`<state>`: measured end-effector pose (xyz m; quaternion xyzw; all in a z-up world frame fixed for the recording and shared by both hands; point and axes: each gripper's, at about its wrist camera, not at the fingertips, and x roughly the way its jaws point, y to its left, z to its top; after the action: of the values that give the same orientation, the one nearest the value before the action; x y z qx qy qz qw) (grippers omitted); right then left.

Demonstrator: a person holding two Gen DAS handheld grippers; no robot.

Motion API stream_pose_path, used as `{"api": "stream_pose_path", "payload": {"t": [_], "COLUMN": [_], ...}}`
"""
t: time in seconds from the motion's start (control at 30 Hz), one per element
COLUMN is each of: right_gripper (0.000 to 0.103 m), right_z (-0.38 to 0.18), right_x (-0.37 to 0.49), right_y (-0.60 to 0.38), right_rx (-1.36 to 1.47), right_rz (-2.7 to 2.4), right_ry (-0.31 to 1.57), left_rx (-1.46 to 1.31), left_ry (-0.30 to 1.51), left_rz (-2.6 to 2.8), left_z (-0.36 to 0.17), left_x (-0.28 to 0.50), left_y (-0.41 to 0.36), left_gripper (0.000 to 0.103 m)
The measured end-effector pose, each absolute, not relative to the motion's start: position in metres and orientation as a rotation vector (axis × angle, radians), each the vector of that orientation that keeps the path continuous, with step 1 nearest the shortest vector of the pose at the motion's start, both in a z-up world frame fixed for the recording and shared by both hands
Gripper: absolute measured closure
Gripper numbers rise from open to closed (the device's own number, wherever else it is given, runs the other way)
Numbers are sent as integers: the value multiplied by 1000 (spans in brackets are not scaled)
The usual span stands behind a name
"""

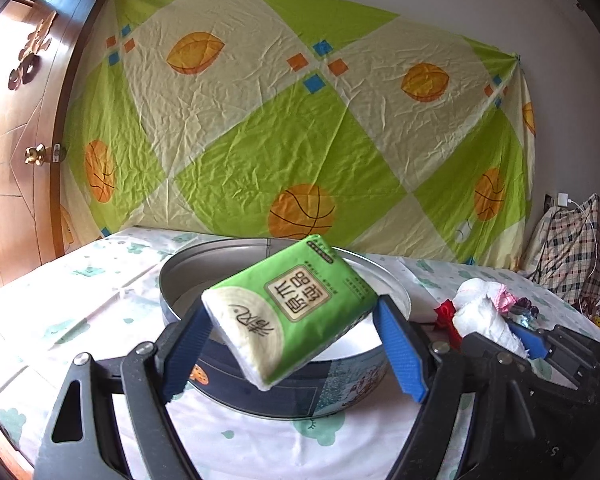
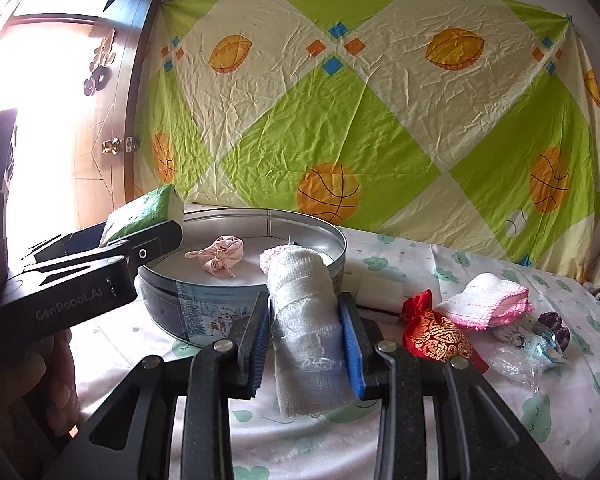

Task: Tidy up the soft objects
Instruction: 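Move tissue pack over tin with left tool while right tool brings gauze roll over it, then drop tissue pack into tin from left tool while right tool drops gauze roll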

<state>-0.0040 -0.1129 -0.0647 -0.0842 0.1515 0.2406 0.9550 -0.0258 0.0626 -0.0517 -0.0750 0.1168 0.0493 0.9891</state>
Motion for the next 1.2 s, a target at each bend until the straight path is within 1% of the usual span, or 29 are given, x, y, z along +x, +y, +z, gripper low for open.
{"api": "stream_pose_path", "payload": {"t": [0.3,0.5,0.73,0.83,1.0,1.2], "right_gripper": [68,68,68,68,68,67], "right_z": [-30,-15,-16,-18,-28,-41], "right_x": [16,60,123,143,167,179], "right_y": [-103,-77,-51,-42,-27,-17], "right_rx": [-124,-134,-117,-125,-147,-171], "right_rz": [561,598,599,579,559,536], "right_ry": [344,412,540,572,634,674], "left_rx": [-116,-76,-105,-70,-86,-54], "left_ry": [317,387,511,564,671,748], "left_rz": [77,70,78,107,113,153], "left_z": [-32,-18,-10,-10,-21,-36], "left_x": [-4,27,71,88,117,133], "left_y": [78,88,117,122,137,145], "left_gripper": [21,21,21,21,21,21]}}
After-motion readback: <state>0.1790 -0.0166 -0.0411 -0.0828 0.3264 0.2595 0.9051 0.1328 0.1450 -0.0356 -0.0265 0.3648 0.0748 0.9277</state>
